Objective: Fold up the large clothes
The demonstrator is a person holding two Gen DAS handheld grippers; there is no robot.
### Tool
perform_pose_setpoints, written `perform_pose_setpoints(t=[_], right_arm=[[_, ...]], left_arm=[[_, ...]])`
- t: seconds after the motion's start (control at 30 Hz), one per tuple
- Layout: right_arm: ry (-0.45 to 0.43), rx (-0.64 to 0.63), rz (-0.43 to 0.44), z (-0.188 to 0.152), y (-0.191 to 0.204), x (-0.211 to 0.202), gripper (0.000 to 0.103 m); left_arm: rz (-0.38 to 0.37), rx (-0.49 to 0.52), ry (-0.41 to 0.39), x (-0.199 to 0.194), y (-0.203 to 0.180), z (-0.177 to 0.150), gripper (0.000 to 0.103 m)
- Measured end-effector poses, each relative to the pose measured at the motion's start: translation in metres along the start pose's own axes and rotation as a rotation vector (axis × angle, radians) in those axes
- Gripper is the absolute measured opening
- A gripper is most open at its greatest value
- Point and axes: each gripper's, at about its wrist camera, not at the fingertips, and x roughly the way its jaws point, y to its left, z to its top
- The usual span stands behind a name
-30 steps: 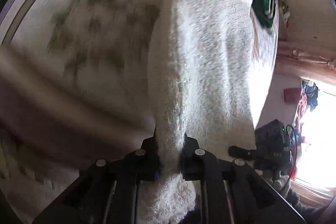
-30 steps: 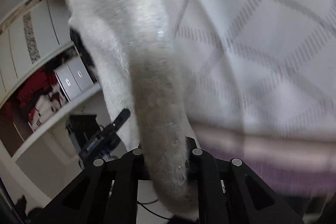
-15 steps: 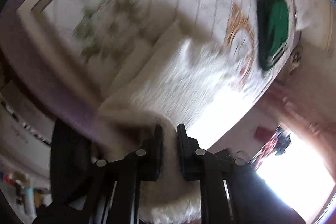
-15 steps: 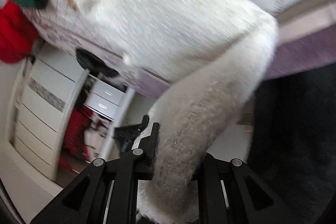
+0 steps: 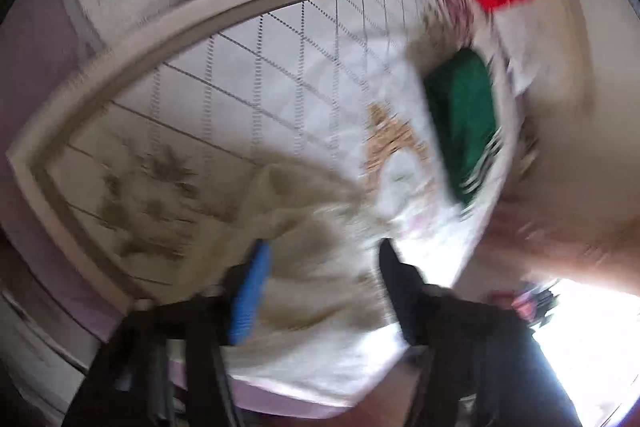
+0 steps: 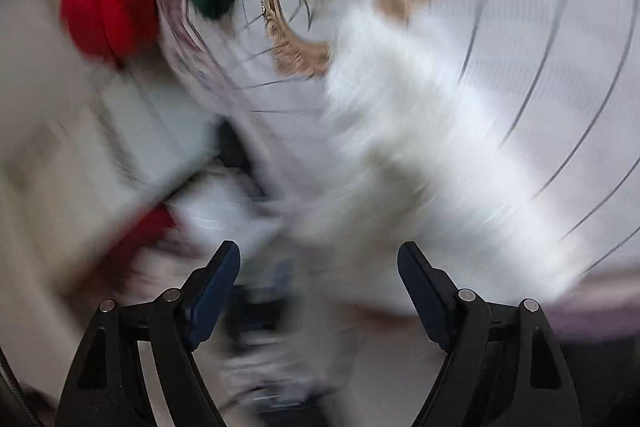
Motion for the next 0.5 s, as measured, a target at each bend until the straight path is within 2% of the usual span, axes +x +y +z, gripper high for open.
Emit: perform_pose_setpoints(t=[0.07,0.1,0.2,0.27,0.3,0.33,0.37,0.43,0.47,0.5], right_arm=[[0.022,-0.234,-0.228,0.003,0.009,-0.005,0.083],[0.041,-0.319,-0.297,0.005,0.012,-0.001,0.083],[0.154,-0.625,-0.514,0.0,0.014,0.037,0.083],[0.235,-0.784,-0.621,0.001,0.006,0.072,0.083],[0.27,-0.812,-0.644,0.005,-0.002,0.088,0.083],[0.306,-0.803,-0.619,0.012,-0.011,0.099,0.083],[0.343,-0.775,-0.562,0.021,-0.021,0.107,0.094],[0.321,-0.722,-0.491,0.031,-0.026,0.109,0.094],[0.298,-0.719,-0.453,0.031,-0.025,0.105,0.085],[0.265,-0.7,-0.417,0.031,-0.023,0.098,0.061]], left_arm=[[0.084,0.082,0.034,0.018,0.004,-0.012,0.058],[0.121,0.108,0.062,0.03,0.01,-0.02,0.058],[0.125,0.081,0.089,0.051,0.029,-0.031,0.058],[0.15,0.075,0.075,0.056,0.036,-0.035,0.058],[0.159,0.086,0.055,0.057,0.037,-0.036,0.058],[0.167,0.095,0.042,0.056,0.036,-0.036,0.058],[0.181,0.109,0.025,0.053,0.035,-0.035,0.058],[0.219,0.155,-0.025,0.048,0.028,-0.032,0.058],[0.237,0.178,-0.045,0.047,0.025,-0.03,0.058],[0.257,0.202,-0.072,0.044,0.022,-0.027,0.058]])
